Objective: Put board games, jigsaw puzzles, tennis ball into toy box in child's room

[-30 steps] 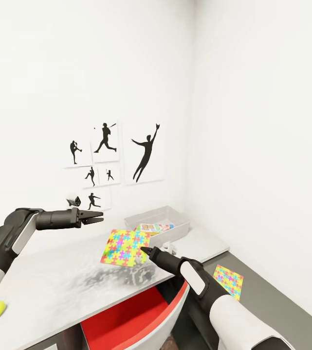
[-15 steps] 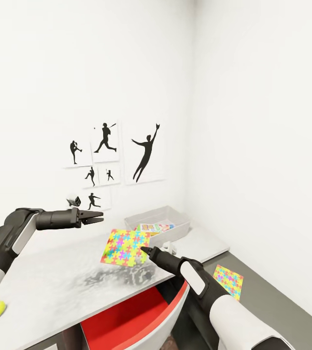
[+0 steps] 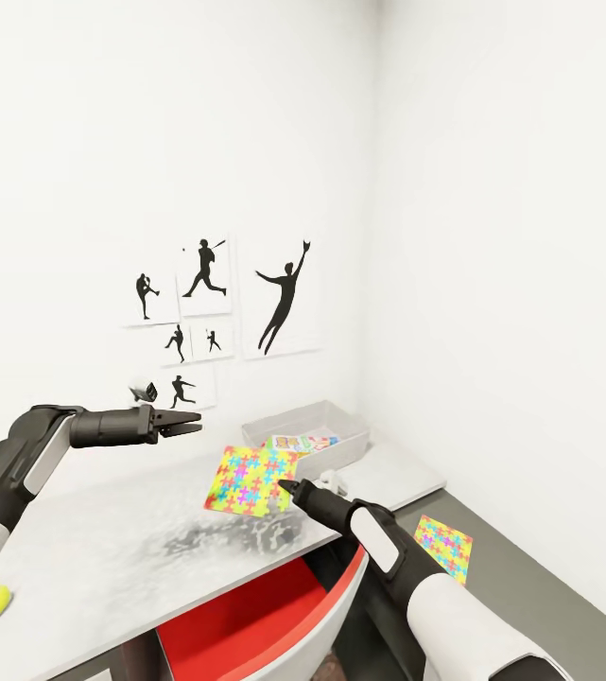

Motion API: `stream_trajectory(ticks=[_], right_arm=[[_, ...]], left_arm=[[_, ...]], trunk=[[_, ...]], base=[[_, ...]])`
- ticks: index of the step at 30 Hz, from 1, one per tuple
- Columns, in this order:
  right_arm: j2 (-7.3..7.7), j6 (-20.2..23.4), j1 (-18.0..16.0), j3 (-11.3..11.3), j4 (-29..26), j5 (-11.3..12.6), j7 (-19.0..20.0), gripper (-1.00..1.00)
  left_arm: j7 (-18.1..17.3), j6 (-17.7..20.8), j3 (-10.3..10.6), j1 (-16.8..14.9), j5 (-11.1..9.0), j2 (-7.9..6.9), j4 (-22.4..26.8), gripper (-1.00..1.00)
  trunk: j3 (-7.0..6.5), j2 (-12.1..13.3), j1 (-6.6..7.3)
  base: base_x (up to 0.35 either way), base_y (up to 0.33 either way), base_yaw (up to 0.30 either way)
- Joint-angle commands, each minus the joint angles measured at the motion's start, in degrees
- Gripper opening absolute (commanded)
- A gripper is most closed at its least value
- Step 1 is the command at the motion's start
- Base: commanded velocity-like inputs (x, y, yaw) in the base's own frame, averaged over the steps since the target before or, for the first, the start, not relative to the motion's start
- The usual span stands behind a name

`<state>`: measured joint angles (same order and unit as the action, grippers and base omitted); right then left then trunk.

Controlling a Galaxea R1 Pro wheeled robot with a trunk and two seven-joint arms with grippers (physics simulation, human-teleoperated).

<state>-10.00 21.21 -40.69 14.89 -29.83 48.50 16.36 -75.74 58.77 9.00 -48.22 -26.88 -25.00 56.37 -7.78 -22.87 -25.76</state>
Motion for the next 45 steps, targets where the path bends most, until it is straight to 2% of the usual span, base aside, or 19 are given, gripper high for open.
stream_trajectory(ticks=[1, 17, 38, 45], right_arm=[[0.00, 0.3, 0.0, -0.1, 0.0, 0.4, -0.3, -1.00], [0.14, 0.1, 0.0, -0.1, -0.1, 0.5, -0.5, -1.00], [0.09, 0.3, -0.1, -0.1, -0.1, 0.5, -0.5, -1.00], [0.07, 0.0, -0.1, 0.3, -0.1, 0.2, -0.4, -1.00]], left_arm=[[-0.1, 0.5, 0.1, 0.0, -0.2, -0.05, 0.0, 1.00], [-0.1, 0.5, 0.0, 0.0, -0.2, -0.05, 0.0, 1.00], [-0.1, 0.5, 0.0, -0.1, -0.2, -0.05, 0.0, 1.00], [-0.1, 0.5, 0.0, 0.0, -0.2, -0.05, 0.0, 1.00]], trunk=[[0.03, 0.0, -0.02], [0.09, 0.0, -0.02], [1.92, 0.0, -0.02], [2.13, 0.0, -0.02]], base=[[0.000, 0.000, 0.000], [0.044, 0.000, 0.000], [0.000, 0.000, 0.000], [0.000, 0.000, 0.000]])
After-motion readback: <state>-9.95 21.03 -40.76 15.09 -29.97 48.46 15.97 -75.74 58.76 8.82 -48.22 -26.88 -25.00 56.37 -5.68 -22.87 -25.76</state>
